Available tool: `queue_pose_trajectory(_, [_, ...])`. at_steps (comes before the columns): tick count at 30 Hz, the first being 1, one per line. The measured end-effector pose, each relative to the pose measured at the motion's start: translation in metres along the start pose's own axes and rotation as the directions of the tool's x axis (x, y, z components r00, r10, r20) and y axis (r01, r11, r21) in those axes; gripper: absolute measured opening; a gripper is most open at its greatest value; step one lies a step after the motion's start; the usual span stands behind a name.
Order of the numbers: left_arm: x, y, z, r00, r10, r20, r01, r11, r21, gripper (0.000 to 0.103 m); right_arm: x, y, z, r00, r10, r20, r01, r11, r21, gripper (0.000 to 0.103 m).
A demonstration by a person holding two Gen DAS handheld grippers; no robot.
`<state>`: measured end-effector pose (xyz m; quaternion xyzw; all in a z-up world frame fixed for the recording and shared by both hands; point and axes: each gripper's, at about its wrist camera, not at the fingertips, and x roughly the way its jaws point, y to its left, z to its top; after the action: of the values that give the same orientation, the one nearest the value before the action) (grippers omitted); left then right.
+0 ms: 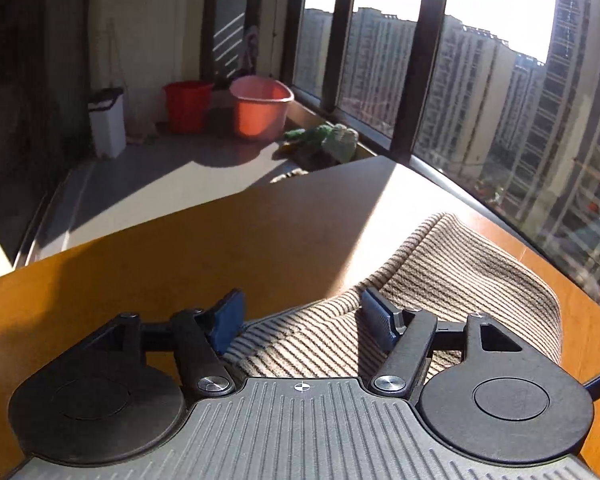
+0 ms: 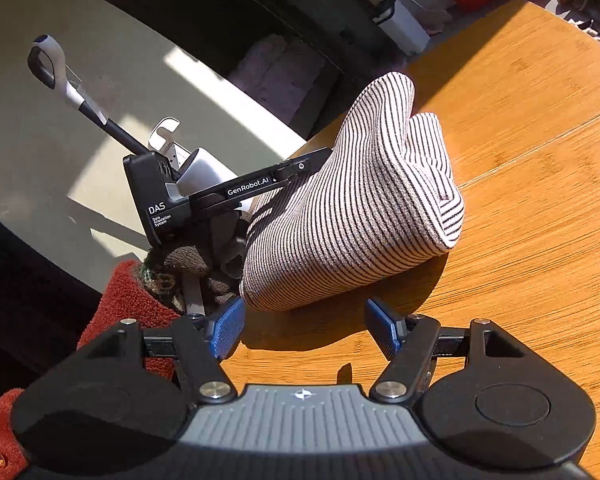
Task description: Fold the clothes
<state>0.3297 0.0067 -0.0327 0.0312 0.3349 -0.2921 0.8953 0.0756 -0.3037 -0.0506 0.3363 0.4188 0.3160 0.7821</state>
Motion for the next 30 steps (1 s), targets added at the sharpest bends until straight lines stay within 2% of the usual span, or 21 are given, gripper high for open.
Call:
queue_pose_trajectory(2, [-0.001,0.011,-0.003,0.999,-0.028,-0.017,0.027,0.997,-0.065,0.073,0.011,-0.009,-0.001,1.000,-0.003,0.003,0.003,0.998,0.059,0.056])
queue_pose_trajectory(4, [-0.007,0.023,-0.009,0.998,-0.054,-0.035,0.049,0.990,-0.133,0.073,0.013,-0.010,0.009,0.997,-0.052,0.052,0.050,0.998,0.050,0.054])
queue_pose_trajectory(7, [-0.024,0.026,-0.018,0.997,-0.048,-0.054,0.039,0.987,-0.156,0.073,0.012,-0.012,0.028,0.987,-0.122,0.103,0.120,0.993,0.022,0.055])
queue_pose_trajectory(10, [-0.043,0.030,-0.034,0.992,-0.101,-0.075,0.085,0.977,-0.193,0.074,0.010,-0.011,0.043,0.970,-0.186,0.158,0.194,0.980,-0.035,0.056])
queue_pose_trajectory(12, [-0.055,0.030,-0.047,0.986,-0.145,-0.083,0.123,0.967,-0.223,0.079,0.011,-0.008,0.051,0.958,-0.217,0.186,0.234,0.969,-0.077,0.058])
queue_pose_trajectory(18, [-0.079,0.002,-0.082,0.967,-0.245,-0.067,0.220,0.940,-0.259,0.087,0.025,-0.002,0.064,0.931,-0.279,0.236,0.325,0.928,-0.182,0.066])
queue_pose_trajectory(21, [-0.085,-0.017,-0.093,0.949,-0.310,-0.063,0.284,0.924,-0.257,0.090,0.021,0.008,0.067,0.892,-0.333,0.306,0.413,0.876,-0.250,0.068])
queue_pose_trajectory(24, [-0.083,-0.043,-0.106,0.915,-0.400,-0.061,0.372,0.891,-0.261,0.090,0.014,0.019,0.066,0.867,-0.355,0.351,0.464,0.832,-0.304,0.068])
queue_pose_trajectory(26, [-0.082,-0.058,-0.113,0.892,-0.448,-0.059,0.420,0.870,-0.260,0.090,0.005,0.026,0.061,0.865,-0.349,0.361,0.469,0.819,-0.332,0.069])
queue_pose_trajectory(28, [-0.084,-0.067,-0.116,0.887,-0.458,-0.059,0.435,0.871,-0.230,0.090,-0.004,0.032,0.055,0.864,-0.341,0.371,0.473,0.803,-0.364,0.070])
queue_pose_trajectory(30, [-0.091,-0.067,-0.117,0.886,-0.462,-0.047,0.443,0.871,-0.212,0.090,-0.015,0.043,0.039,0.867,-0.319,0.383,0.475,0.762,-0.440,0.073])
